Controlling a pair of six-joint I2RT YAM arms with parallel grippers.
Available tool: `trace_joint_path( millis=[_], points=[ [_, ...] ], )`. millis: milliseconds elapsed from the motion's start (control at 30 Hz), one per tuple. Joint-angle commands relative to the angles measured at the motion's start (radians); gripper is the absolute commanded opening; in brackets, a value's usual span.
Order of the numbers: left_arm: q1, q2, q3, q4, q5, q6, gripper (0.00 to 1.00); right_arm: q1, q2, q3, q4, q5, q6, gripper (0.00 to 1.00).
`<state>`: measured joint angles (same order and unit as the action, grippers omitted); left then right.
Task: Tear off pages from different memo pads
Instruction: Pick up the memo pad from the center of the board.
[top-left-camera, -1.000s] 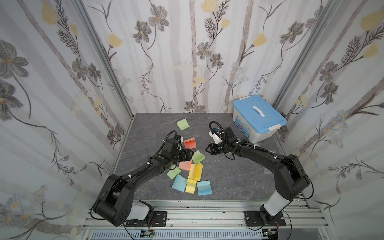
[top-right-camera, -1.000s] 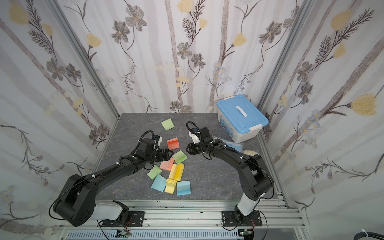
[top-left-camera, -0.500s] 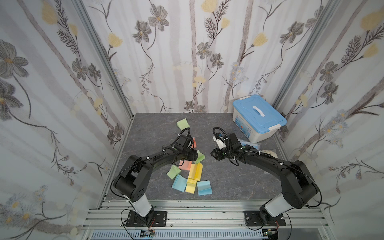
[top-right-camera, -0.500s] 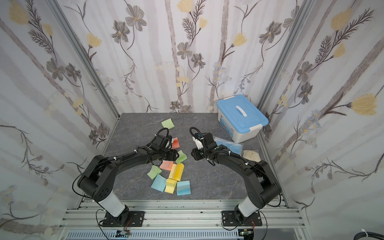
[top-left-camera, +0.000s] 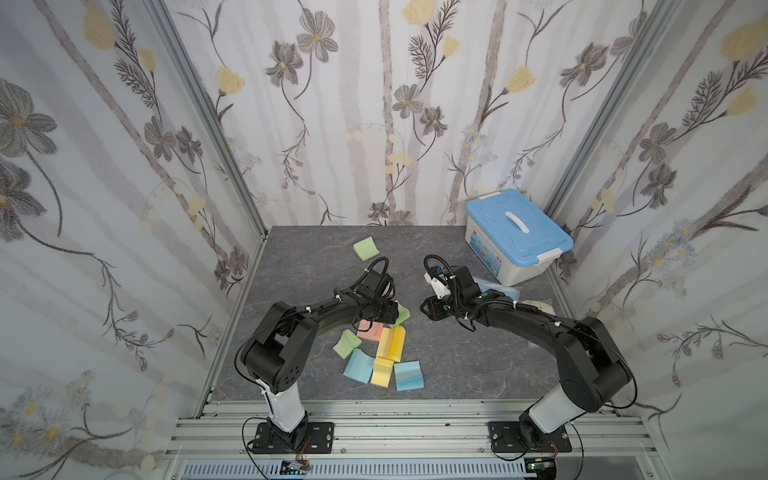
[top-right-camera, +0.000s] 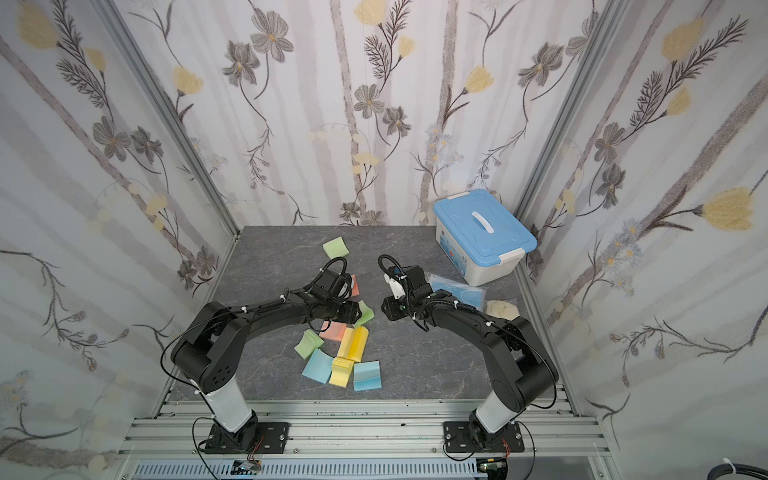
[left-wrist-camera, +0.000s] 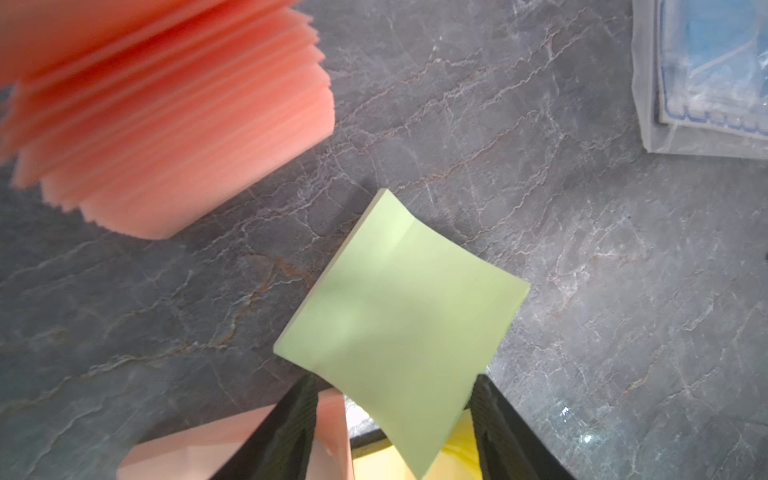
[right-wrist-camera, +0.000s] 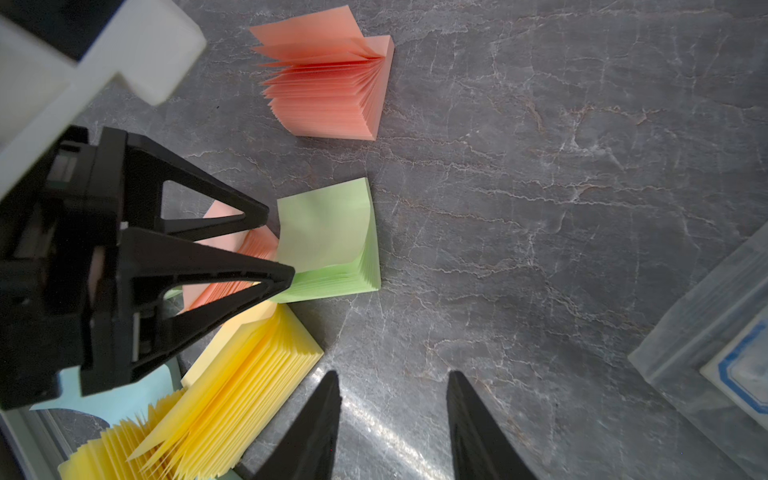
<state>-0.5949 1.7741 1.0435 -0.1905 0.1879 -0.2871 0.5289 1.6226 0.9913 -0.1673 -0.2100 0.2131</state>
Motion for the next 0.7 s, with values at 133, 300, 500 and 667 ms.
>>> trace_joint_path(
  millis=[133, 300, 500, 667],
  points=[
    [-0.005, 0.022, 0.022, -0.011, -0.020, 0.015, 0.60, 0.000, 0.016, 0.006, 0.015, -0.014, 0.007, 0.45],
    [-0.005, 0.018, 0.017, -0.002, -0.032, 0.007, 0.58, 0.000, 0.016, 0.006, 0.014, -0.014, 0.006, 0.45],
    [-0.005, -0.005, 0.007, 0.004, -0.126, -0.003, 0.53, 0.001, 0.020, 0.007, 0.014, -0.020, 0.004, 0.45],
    [-0.006, 0.000, 0.010, 0.002, -0.128, -0.002, 0.53, 0.017, 0.036, 0.024, 0.017, -0.057, -0.025, 0.45]
  ],
)
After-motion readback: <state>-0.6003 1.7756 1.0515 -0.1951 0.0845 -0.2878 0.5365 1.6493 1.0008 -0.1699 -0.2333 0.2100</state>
